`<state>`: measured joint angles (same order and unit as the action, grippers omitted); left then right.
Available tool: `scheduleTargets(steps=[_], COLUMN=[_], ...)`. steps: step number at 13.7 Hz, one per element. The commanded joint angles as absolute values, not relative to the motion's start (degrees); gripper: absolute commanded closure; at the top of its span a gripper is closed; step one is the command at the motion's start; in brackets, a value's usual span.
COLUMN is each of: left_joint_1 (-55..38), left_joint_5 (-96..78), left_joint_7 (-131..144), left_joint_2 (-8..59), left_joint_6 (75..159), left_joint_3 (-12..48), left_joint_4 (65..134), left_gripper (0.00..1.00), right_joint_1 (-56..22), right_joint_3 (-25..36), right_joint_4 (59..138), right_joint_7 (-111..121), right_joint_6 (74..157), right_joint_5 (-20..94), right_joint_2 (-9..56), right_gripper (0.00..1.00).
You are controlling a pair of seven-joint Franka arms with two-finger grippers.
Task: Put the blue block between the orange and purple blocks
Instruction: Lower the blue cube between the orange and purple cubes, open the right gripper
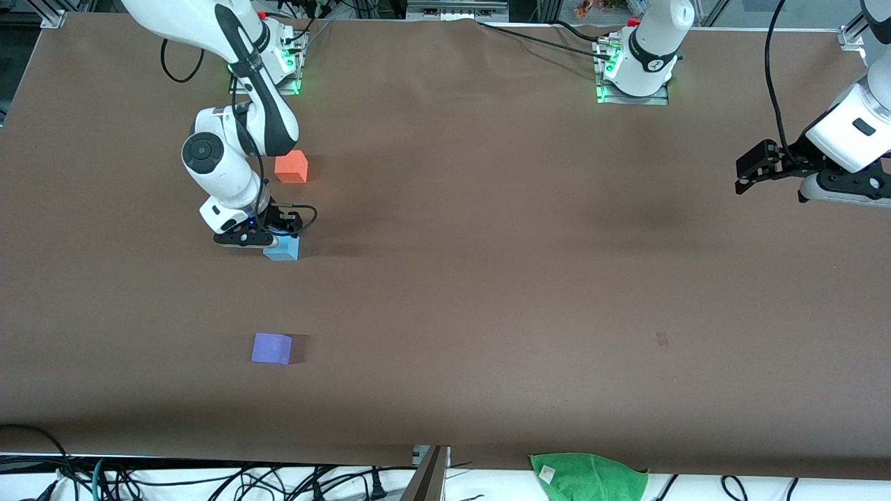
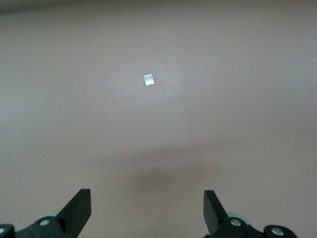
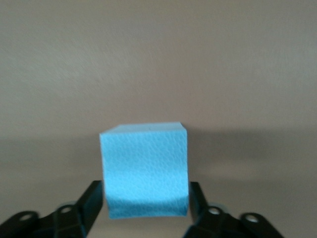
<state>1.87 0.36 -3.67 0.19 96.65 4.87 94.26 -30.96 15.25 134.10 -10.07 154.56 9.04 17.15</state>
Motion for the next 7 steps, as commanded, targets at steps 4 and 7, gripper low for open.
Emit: scheduleTargets(steps=[4,7], left_joint_1=[1.6,1.6], left_joint_5=[0.0,0.0], left_joint_7=[-3.0,-3.1], left_joint_2=[1.5,1.5], left_joint_6=[95.4,95.4], left_joint_3=[4.9,4.9], left_joint_4=[91.8,91.8], left_gripper=[0.0,0.0], right_joint_1=[-31.1,-30.9], right_joint_3=[15.6,17.5], right_joint_4=[125.4,117.2], right_joint_7=[-7.7,-2.9], right_joint_6=[141.6,131.3], right_joint_5=[9.8,9.7], right_joint_2=[14.7,14.8], right_gripper=[0.0,0.0])
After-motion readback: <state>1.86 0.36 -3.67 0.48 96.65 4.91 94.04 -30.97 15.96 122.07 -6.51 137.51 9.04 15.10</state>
